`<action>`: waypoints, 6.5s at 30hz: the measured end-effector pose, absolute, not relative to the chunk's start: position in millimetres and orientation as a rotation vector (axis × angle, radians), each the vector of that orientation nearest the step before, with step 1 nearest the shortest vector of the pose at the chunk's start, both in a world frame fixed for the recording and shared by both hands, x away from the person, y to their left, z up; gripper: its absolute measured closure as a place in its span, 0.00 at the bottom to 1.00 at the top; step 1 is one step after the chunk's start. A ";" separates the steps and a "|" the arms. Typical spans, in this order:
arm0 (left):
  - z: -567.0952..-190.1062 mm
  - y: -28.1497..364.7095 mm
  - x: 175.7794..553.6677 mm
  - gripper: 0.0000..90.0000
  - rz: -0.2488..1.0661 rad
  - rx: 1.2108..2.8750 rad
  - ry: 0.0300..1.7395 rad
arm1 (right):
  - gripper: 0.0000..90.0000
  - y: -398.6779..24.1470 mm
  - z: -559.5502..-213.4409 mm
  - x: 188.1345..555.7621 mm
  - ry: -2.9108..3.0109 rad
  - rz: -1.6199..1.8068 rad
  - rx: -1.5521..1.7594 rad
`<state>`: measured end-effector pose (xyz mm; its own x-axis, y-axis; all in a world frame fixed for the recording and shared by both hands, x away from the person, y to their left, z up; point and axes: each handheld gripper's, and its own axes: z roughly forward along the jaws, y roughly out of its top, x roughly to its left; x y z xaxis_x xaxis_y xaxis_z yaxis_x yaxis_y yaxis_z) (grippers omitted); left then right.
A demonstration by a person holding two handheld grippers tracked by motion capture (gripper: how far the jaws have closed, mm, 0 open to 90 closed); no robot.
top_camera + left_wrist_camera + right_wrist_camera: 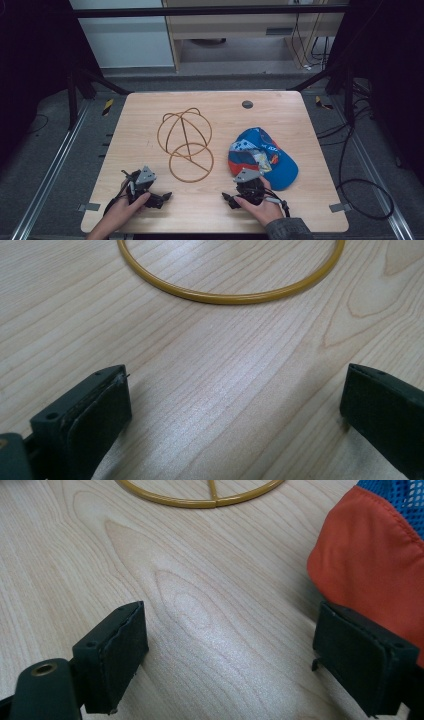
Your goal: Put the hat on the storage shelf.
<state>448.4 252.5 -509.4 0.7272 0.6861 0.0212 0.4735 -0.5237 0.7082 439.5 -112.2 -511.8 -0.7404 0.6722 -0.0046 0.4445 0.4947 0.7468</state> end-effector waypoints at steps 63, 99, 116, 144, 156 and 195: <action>-509.6 252.0 447.9 0.00 0.389 2.215 0.879 | 0.35 -196.3 -379.9 538.1 2.663 0.619 1.105; -509.7 252.1 448.0 0.00 0.388 2.215 0.878 | 1.00 -196.2 -404.8 553.5 2.742 0.662 1.136; -509.5 252.3 448.2 0.00 0.392 2.218 0.874 | 1.00 -201.9 -293.7 530.8 2.592 0.828 1.003; -509.2 252.3 447.6 0.00 0.390 2.221 0.881 | 1.00 -146.8 -188.5 516.4 2.437 1.046 0.766; -509.3 252.2 447.5 0.00 0.390 2.220 0.881 | 1.00 -91.6 -173.0 523.5 2.471 1.072 0.644; -509.3 252.0 447.4 0.00 0.393 2.217 0.884 | 1.00 3.8 -195.5 559.6 2.617 0.978 0.522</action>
<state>447.4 252.0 -509.3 0.7204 0.6933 0.0186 0.4786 -0.5163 0.7102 559.6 3.8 -195.5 -0.8897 0.4319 -0.1480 0.2290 0.7026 0.6737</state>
